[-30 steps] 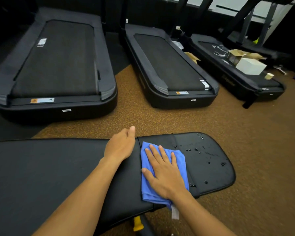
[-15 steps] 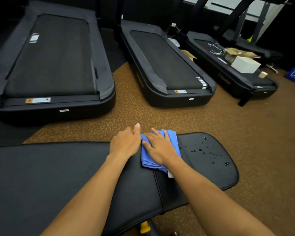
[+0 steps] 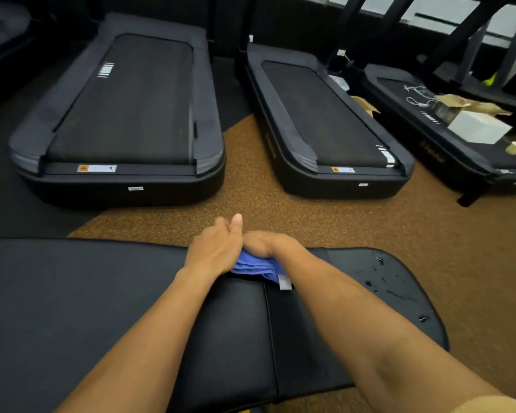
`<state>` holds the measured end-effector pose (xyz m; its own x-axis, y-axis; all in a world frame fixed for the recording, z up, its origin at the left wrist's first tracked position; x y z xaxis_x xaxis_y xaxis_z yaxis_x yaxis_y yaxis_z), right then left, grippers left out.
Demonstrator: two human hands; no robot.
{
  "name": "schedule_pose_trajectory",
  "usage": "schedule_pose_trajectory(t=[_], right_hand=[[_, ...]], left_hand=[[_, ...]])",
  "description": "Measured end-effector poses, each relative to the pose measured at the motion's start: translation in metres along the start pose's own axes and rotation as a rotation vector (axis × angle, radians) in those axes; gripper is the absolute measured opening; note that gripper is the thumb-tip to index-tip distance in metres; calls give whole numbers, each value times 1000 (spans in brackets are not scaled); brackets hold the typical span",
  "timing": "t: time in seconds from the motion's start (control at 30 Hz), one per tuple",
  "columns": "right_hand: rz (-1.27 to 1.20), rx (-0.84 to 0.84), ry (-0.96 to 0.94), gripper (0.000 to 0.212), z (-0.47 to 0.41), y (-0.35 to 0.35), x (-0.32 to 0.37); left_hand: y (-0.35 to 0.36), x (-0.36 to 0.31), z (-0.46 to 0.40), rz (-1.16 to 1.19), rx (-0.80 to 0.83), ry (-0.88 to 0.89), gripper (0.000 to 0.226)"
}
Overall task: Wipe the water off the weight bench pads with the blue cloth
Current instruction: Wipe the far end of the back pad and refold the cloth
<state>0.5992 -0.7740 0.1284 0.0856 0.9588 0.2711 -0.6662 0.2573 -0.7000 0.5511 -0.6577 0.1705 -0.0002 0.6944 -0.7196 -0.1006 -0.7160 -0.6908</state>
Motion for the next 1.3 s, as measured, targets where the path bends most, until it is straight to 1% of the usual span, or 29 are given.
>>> schedule_pose_trajectory(t=[0.07,0.17,0.3,0.37,0.47,0.53,0.67,0.87,0.97,1.1,1.17,1.27,1.3], right_hand=[[-59,46,-35,65,-3,-2,-5],[-104,97,-66,75,-8,-4,-14],[-126,92,-85,72,-5,-6,-20],[-124,103,-82,67,3,-9,-21],[-115,107,-12,51,3,-15,-33],[-130,117,22,47,0,-17,-42],[-156,116,90,44,6,-22,-63],[-124,66,93,34,10,-35,-101],[-133,46,123,30,13,-42,-126],[-191,39,208,32,26,-49,-157],[-190,47,217,29,28,-49,-161],[-161,59,213,19,22,-46,-155],[-139,46,216,20,20,-45,-152]], left_hand=[[3,-5,-1,-47,-17,-5,63],[7,-14,0,-125,-27,9,62],[15,-20,2,-220,-18,41,64],[16,-22,5,-237,-17,53,64],[15,-23,9,-279,-12,52,67],[15,-23,10,-312,-18,52,70],[17,-25,10,-334,-22,55,72],[19,-32,9,-382,-36,42,71],[23,-32,7,-405,-43,36,72],[25,-31,4,-432,-50,35,72],[27,-32,4,-440,-50,62,72],[28,-27,4,-434,-50,80,73],[28,-26,3,-427,-50,78,73]])
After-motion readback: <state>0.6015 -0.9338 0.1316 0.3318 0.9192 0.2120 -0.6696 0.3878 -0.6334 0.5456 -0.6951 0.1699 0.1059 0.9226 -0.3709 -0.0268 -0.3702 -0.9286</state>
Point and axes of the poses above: each hand's wrist, its own z-axis away from the middle knuckle, its own y-axis out of the palm, x = y × z, the point moved 5 cm from there along -z, towards the middle knuckle, and after that the axes turned 10 degrees about y, right-handed, at the moved point
